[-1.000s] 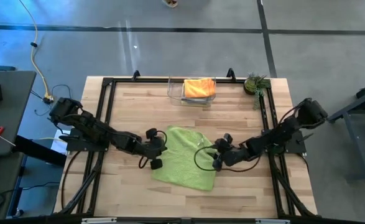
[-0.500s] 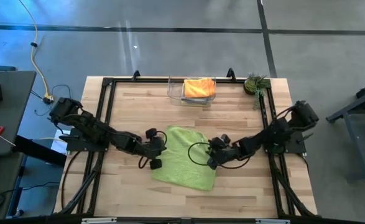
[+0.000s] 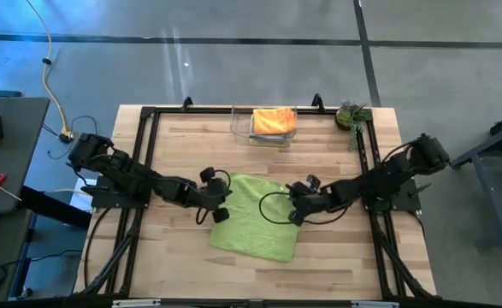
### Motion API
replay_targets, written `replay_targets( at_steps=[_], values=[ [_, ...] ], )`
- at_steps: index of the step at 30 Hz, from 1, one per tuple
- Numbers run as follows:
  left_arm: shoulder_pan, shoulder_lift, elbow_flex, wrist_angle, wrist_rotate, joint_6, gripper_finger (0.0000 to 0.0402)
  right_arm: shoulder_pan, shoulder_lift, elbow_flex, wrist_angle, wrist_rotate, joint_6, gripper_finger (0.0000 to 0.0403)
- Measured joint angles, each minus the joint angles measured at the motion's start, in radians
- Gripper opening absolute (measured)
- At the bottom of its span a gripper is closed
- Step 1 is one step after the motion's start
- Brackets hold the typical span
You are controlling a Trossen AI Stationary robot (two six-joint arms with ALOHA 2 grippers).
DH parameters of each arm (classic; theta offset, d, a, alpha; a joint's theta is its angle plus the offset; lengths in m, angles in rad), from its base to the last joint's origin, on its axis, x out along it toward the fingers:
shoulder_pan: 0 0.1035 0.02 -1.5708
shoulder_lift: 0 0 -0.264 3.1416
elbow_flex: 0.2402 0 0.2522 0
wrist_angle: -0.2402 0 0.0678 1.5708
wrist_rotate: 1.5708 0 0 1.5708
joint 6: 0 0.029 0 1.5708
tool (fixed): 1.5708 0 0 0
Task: Fold microfiber towels
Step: Fold the green towel on the table
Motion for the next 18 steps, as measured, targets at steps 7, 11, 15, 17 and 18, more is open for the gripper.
replay_targets(
  at_steps=[7,11,15,17,18],
  values=[
    [0.126,0.007,0.002,0.106,0.068,0.064,0.0,-0.08,-0.088,0.006,-0.156,0.033,-0.045,0.0004],
    [0.171,0.02,0.001,0.128,0.091,0.123,0.0,-0.131,-0.087,0.003,-0.193,0.034,-0.095,0.0002],
    [0.21,0.06,0.003,0.174,0.109,0.172,0.0,-0.156,-0.082,0.003,-0.219,0.015,-0.106,0.0002],
    [0.229,0.08,0.003,0.188,0.141,0.173,0.0,-0.155,-0.082,0.003,-0.239,0.017,-0.106,0.0002],
    [0.235,0.086,0.003,0.189,0.151,0.173,0.0,-0.155,-0.082,0.003,-0.245,0.017,-0.106,0.0002]
  ],
)
